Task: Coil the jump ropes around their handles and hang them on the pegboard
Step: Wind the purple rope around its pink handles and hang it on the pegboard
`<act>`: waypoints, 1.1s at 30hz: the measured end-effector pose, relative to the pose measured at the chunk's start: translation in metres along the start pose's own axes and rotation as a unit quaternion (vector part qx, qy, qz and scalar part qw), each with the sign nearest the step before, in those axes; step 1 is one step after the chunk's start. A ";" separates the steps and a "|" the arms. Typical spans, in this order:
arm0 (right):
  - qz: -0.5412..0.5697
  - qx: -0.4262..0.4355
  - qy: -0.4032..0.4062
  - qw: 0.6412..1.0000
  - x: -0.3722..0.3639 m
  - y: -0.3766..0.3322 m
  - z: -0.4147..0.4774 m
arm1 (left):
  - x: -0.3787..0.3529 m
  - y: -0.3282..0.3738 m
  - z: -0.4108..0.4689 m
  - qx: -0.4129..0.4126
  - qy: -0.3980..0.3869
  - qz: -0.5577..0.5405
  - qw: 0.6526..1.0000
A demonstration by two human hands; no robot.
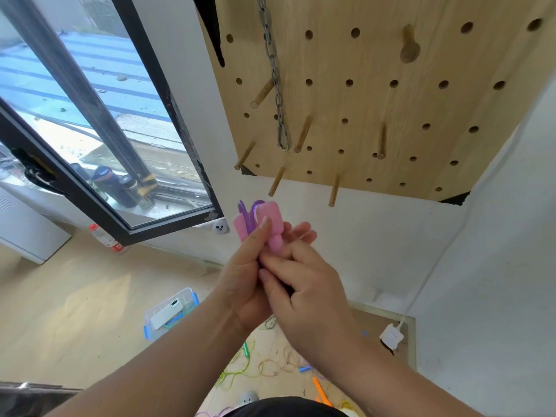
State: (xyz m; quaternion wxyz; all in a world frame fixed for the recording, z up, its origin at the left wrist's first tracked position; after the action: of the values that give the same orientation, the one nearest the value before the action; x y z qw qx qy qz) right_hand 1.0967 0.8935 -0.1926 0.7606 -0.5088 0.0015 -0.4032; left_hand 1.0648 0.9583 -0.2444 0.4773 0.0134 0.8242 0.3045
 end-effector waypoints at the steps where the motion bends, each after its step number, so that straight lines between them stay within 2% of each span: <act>1: 0.002 -0.003 -0.003 1.000 -0.003 0.000 -0.001 | 0.000 -0.002 -0.001 0.004 0.005 0.010 1.000; 7: 0.056 -0.016 0.011 0.998 0.002 0.006 -0.004 | 0.005 0.009 -0.007 -0.003 0.058 0.069 0.996; 11: 0.054 -0.088 0.008 0.995 0.007 0.028 -0.008 | 0.011 0.029 -0.004 -0.077 0.084 0.050 0.992; 15: 0.037 -0.146 -0.044 0.988 0.002 0.044 -0.013 | 0.018 0.046 -0.005 -0.142 0.100 0.045 0.984; 18: 0.039 -0.189 -0.092 0.977 -0.006 0.054 -0.015 | 0.010 0.044 -0.007 -0.147 0.069 0.047 0.986; 20: 0.061 -0.210 -0.134 0.967 -0.014 0.056 -0.016 | 0.002 0.042 -0.009 -0.145 0.051 0.086 0.984; 25: 0.024 -0.177 -0.177 0.968 -0.020 0.043 -0.014 | -0.004 0.042 -0.014 -0.178 0.068 0.170 0.967; 29: -0.039 -0.155 -0.202 0.966 -0.024 0.039 -0.015 | -0.001 0.038 -0.018 -0.153 0.091 0.208 0.962; 33: -0.052 -0.154 -0.229 0.960 -0.030 0.036 -0.016 | 0.000 0.033 -0.018 -0.127 0.085 0.205 0.967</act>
State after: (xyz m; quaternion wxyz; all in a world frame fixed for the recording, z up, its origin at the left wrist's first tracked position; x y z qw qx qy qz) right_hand 1.0920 0.9054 -0.2400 0.6309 -0.6981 -0.1373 -0.3094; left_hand 1.0419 0.9759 -0.2208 0.3304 0.0953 0.7963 0.4976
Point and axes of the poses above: each hand's wrist, its own z-axis towards the middle knuckle, its own x-axis out of the back of the hand, y = z × x, the point moved 9 cm from there along z, towards the middle knuckle, and after that the axes turned 2 degrees about x, right-handed, at the moved point
